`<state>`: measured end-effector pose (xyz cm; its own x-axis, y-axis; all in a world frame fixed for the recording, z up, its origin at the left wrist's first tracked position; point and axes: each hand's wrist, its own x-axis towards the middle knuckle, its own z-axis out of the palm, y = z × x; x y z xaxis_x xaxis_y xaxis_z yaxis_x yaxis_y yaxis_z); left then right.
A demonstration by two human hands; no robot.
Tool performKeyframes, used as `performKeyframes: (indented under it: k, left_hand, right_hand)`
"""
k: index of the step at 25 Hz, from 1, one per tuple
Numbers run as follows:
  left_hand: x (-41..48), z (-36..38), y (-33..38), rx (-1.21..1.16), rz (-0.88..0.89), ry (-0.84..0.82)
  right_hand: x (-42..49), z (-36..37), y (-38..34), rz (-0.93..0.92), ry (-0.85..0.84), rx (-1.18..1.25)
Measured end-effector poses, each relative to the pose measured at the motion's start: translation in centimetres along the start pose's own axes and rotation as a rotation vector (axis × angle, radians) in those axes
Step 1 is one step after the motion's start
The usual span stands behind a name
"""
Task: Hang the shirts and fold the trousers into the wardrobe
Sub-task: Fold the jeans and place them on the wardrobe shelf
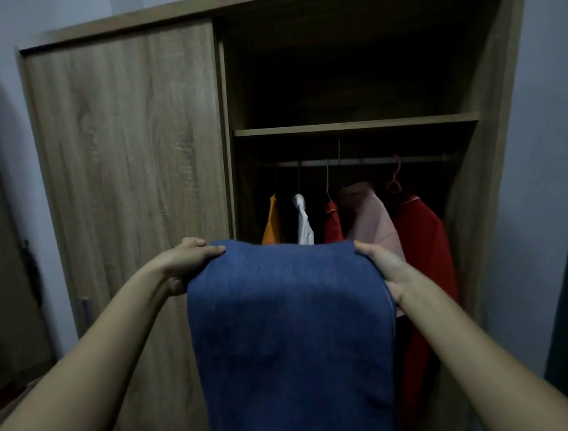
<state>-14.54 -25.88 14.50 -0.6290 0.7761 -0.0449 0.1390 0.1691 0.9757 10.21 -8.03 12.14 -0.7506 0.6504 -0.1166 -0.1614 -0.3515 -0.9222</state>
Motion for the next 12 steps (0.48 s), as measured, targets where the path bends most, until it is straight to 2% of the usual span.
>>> performKeyframes:
  k: [1, 3, 5, 6, 9, 12]
  left_hand:
    - [-0.4, -0.4, 0.4, -0.034, -0.031, -0.03]
    - [-1.3, -1.1, 0.8, -0.36, -0.044, -0.17]
    - [-1.9, -1.3, 0.8, -0.66, 0.086, -0.265]
    - [-2.1, -1.3, 0.9, -0.65, 0.177, -0.237]
    - [-2.7, -0.4, 1.4, -0.299, 0.35, -0.033]
    - [-3.2, -0.3, 2.0, -0.247, 0.501, 0.047]
  right_hand:
    - [-0.1, -0.1, -0.4, -0.033, -0.032, 0.026]
    - [-1.1, -0.1, -1.2, -0.093, -0.168, 0.083]
    - [-2.0, -0.1, -1.9, -0.163, -0.292, 0.09]
    - [-2.1, 0.0, -2.2, -0.204, -0.306, 0.064]
    - [-2.1, 1.0, -3.6, -0.228, -0.19, -0.056]
    - [-2.1, 1.5, -4.6, -0.329, -0.107, -0.077]
